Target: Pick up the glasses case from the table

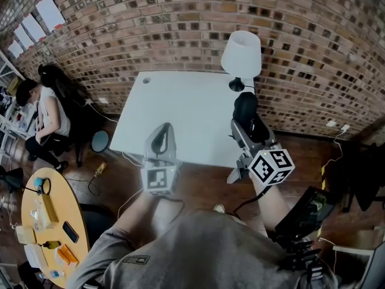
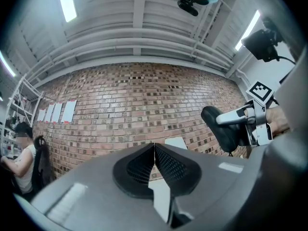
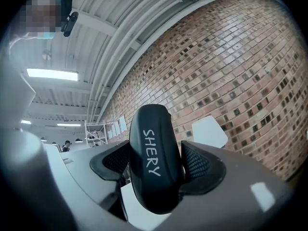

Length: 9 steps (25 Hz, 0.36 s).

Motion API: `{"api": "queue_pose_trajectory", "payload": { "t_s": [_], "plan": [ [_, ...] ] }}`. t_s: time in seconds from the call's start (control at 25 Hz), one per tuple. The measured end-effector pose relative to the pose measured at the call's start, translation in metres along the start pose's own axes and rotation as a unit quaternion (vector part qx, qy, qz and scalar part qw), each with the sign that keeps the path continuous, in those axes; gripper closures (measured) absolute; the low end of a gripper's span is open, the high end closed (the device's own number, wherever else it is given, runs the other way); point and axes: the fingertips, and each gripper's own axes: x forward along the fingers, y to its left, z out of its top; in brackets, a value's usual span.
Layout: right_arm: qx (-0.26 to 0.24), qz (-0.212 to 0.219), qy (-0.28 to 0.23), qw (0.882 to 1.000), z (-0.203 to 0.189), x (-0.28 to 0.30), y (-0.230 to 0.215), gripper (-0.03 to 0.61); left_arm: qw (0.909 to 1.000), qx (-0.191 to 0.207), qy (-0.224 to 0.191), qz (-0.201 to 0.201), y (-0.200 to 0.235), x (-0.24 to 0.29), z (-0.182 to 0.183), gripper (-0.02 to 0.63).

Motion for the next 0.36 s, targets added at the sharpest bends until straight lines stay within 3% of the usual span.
{"api": "queue_pose_trajectory", "payload": {
  "t_s": [0.36],
  "plan": [
    [-0.006, 0.005, 0.005, 1.0, -0.0004, 0.0018, 0.0051, 0.229, 1.0, 0.001, 0.001, 0.008, 0.0043, -0.004, 0.0034, 0.611]
  ]
}}
